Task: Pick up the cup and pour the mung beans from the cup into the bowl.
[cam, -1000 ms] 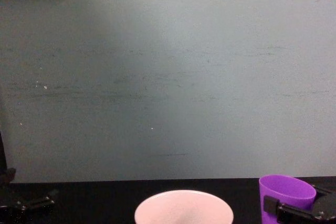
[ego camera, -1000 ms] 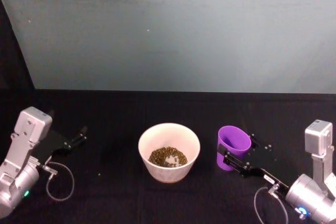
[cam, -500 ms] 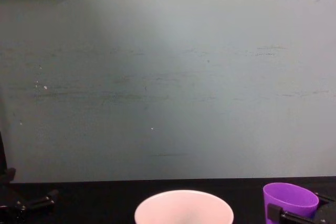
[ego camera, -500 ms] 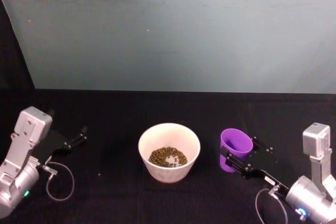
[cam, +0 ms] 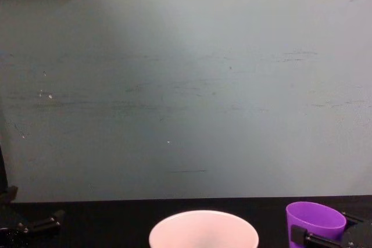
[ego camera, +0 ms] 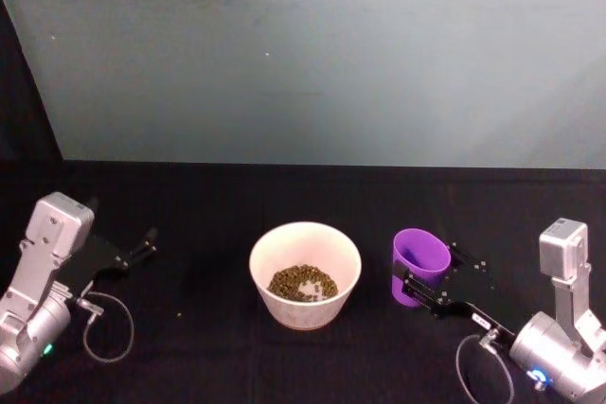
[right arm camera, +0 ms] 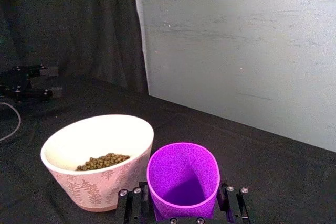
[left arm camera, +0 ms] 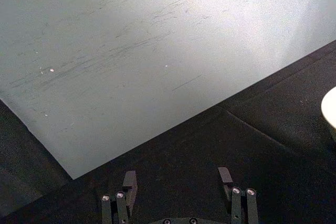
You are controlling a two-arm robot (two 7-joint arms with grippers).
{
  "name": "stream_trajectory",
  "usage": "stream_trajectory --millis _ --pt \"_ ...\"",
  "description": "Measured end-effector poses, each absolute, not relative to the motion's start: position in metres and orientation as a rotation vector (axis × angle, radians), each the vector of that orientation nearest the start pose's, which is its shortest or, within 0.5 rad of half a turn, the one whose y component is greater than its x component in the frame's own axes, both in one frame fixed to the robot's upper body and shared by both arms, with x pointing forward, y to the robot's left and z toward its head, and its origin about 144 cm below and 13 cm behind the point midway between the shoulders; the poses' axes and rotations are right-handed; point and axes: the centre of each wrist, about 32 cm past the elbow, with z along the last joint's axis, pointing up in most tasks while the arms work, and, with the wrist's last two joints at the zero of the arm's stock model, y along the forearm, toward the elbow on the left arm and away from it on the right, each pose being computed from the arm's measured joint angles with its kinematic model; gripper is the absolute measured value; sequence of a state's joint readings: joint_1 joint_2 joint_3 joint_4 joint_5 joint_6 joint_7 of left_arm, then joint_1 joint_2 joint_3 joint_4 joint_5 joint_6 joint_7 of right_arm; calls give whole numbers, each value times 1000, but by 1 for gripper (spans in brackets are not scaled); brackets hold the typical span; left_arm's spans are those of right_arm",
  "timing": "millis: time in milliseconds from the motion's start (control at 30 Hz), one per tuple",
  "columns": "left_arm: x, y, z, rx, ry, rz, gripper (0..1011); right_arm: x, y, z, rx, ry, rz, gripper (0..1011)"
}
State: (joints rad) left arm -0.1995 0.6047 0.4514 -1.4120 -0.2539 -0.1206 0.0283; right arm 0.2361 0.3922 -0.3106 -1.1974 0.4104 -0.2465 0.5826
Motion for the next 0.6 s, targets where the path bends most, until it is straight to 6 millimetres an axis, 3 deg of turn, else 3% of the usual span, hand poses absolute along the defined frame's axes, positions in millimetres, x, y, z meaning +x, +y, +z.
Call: stream_trajectory --millis 433,600 --pt "489 310 1140 304 -285 1248 1000 509 -300 1104 -26 -37 -851 726" --pt "489 310 1140 304 -285 1248 1000 509 -300 1104 -26 -38 -852 824"
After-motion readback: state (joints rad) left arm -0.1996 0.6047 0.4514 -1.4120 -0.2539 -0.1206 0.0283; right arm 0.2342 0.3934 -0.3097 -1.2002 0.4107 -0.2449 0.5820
